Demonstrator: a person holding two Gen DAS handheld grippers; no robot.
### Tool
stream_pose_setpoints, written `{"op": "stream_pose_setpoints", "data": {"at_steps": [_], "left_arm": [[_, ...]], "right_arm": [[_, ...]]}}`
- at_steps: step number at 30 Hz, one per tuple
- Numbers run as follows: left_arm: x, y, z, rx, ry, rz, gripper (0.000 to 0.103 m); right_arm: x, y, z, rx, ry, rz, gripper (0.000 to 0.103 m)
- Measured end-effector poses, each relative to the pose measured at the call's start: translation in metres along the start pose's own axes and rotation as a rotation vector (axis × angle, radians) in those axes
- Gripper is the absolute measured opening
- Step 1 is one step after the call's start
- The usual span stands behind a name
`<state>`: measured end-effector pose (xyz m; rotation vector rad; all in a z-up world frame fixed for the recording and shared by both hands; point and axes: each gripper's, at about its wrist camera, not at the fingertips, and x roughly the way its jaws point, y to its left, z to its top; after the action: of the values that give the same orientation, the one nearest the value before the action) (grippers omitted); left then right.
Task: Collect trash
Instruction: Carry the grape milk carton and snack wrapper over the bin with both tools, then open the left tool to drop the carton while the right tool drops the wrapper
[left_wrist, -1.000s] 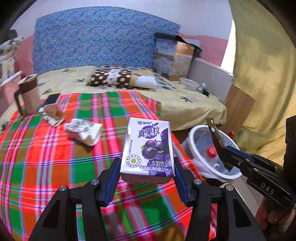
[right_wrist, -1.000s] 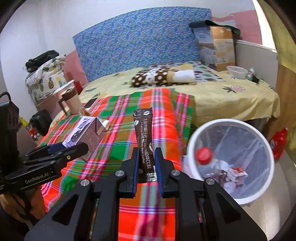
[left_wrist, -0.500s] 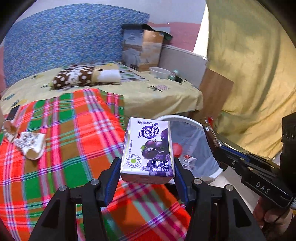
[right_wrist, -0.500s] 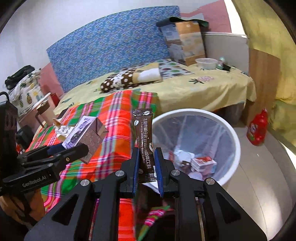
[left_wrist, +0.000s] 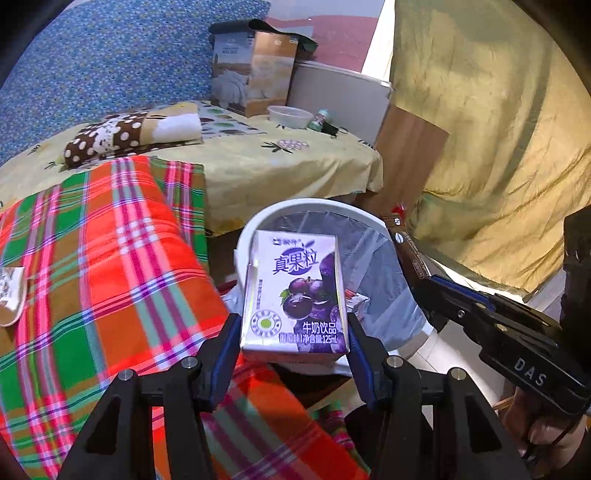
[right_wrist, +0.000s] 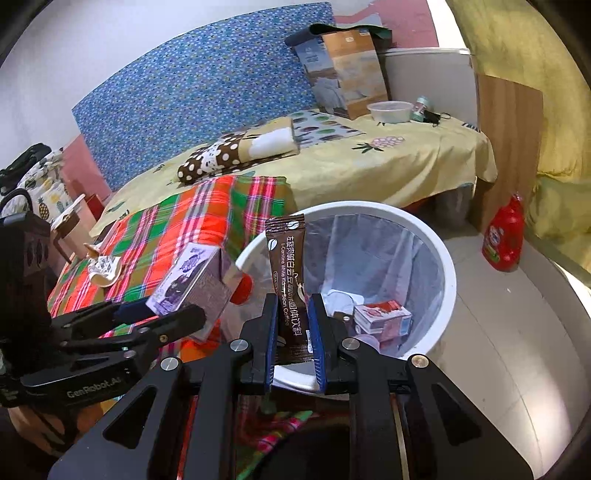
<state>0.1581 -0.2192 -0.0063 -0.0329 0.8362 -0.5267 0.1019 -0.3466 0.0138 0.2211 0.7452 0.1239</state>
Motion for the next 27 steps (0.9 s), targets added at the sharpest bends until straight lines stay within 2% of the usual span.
{"op": "stream_pose_setpoints", "data": {"at_steps": [12,17,20,22,27], "left_arm": [[0.042,-0.022,0.031,0.051,0.009,-0.019,0.053],[0.061,-0.03,0.036,0.062,0.041,-0.036,0.053],[0.067,-0.034,0.035,0.066,0.066,-0.072,0.054],[0.065,-0.035,0.035,0.071,0.054,-0.078,0.054],[0.06,-0.03,0.036,0.052,0.033,-0.073,0.063]], "right_arm": [[0.007,-0.025,0.0,0.043,0.01,-0.024,0.019],[0.012,-0.034,-0.001,0.062,0.022,-0.032,0.019],[0.015,-0.036,-0.003,0.063,0.036,-0.029,0.019],[0.017,-0.036,-0.003,0.066,0.044,-0.028,0.019],[0.022,-0.039,-0.003,0.081,0.066,-0.036,0.02]]}}
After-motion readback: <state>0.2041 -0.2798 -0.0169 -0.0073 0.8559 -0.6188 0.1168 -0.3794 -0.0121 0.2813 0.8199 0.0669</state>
